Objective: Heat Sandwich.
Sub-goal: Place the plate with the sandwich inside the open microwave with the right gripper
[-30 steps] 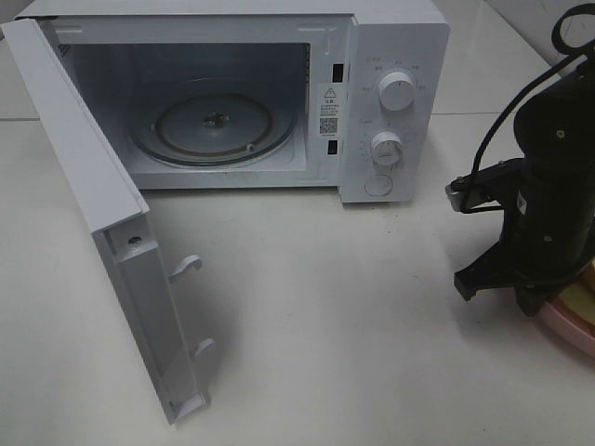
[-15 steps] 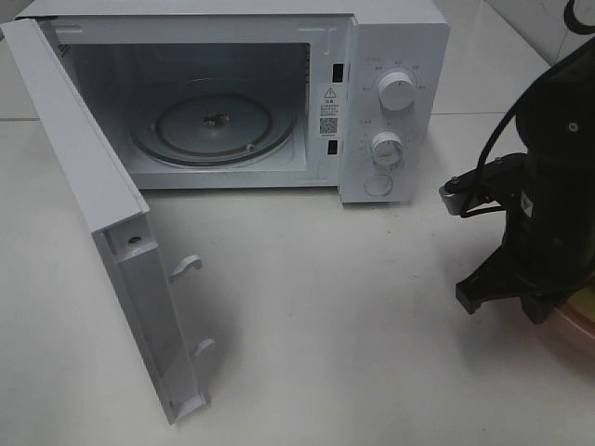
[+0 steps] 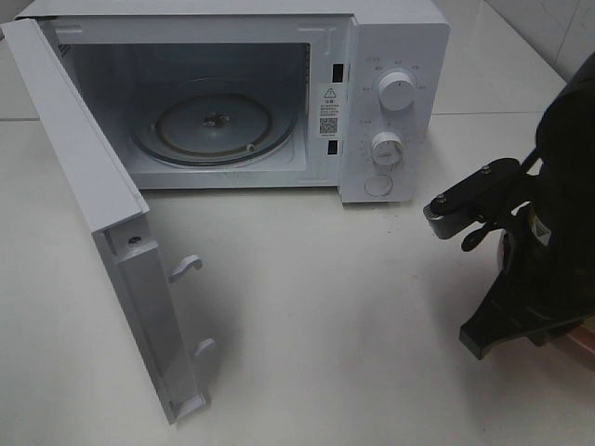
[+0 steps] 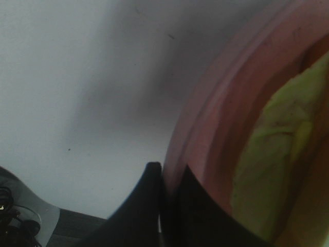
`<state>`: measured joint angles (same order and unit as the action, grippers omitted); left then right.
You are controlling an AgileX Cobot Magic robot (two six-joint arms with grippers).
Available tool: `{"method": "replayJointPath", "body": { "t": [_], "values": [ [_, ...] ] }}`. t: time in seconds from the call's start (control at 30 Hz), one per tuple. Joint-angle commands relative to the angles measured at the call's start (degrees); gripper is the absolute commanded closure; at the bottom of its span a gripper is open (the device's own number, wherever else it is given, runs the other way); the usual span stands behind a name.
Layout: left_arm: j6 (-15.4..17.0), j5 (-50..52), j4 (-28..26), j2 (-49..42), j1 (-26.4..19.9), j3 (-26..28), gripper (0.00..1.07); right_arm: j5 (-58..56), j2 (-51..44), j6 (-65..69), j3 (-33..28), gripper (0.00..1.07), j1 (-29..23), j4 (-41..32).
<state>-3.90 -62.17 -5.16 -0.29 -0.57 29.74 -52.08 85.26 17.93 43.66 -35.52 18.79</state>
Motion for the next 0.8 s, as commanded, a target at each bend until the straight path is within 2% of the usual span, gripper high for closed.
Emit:
{"method": "replayJointPath", "body": {
  "t": [0.03,0.47,0.8],
  "values": [
    [0.1,0.8,-0.1,-1.3,0.3,-0.1,0.09,-1.6,-2.1,-1.2,-0.7,1.07,-3.0,1.4],
    [0.1,0.8,-0.1,-1.3,0.3,-0.1,0.09,-6.5,-5.8,-3.6,-0.9,1.07,-15.2,4.5],
    [0.1,0.8,-0.1,-1.3,0.3,-0.1,0.09,-6.4,-6.0,-8.7,-0.9,1.07,-20.2,6.3]
  ]
}}
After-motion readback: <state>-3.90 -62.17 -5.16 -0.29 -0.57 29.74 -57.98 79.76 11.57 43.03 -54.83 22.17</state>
